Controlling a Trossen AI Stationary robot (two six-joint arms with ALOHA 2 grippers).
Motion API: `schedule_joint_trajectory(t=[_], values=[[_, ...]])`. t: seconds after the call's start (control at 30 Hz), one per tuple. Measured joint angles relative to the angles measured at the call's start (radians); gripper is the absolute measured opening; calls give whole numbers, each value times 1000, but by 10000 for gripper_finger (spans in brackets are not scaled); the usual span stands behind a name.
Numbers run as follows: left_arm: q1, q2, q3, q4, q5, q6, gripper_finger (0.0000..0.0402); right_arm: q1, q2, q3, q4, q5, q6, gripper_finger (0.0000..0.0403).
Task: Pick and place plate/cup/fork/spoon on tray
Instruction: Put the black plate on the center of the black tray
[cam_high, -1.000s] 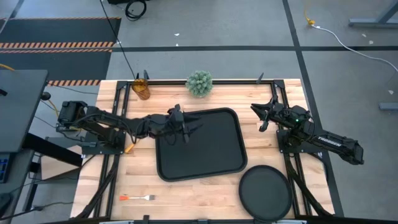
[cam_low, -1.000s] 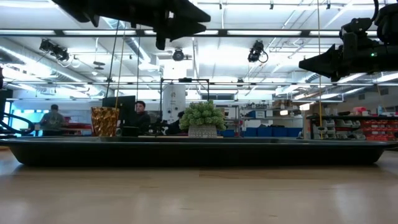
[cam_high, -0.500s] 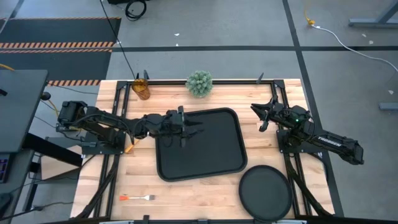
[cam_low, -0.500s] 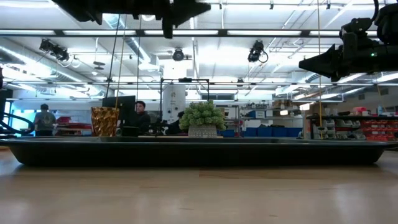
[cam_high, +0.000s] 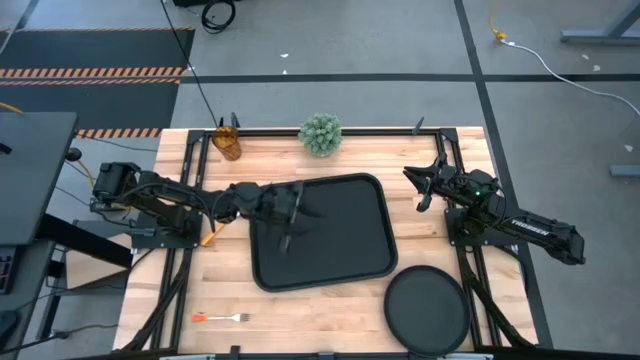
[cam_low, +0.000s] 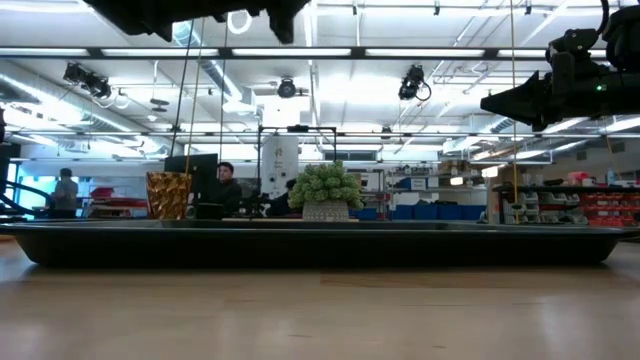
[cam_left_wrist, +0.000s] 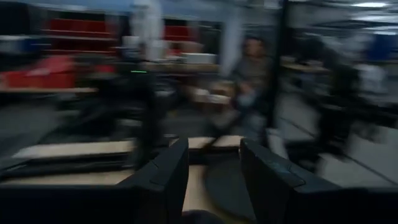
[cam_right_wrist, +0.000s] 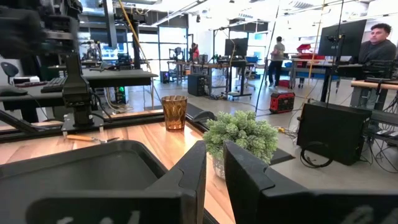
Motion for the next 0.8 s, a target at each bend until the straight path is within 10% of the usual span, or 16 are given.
schedule_joint_trajectory(t=[0.17,0.47,0.8], values=[[-23,0,0,32,211,0,151,0,0,0,0,0,0,61],[-104,0,0,-8,42,34,142,0,0,0,0,0,0,61],[-108,0,0,-75,89,20,142,0,0,0,0,0,0,61]])
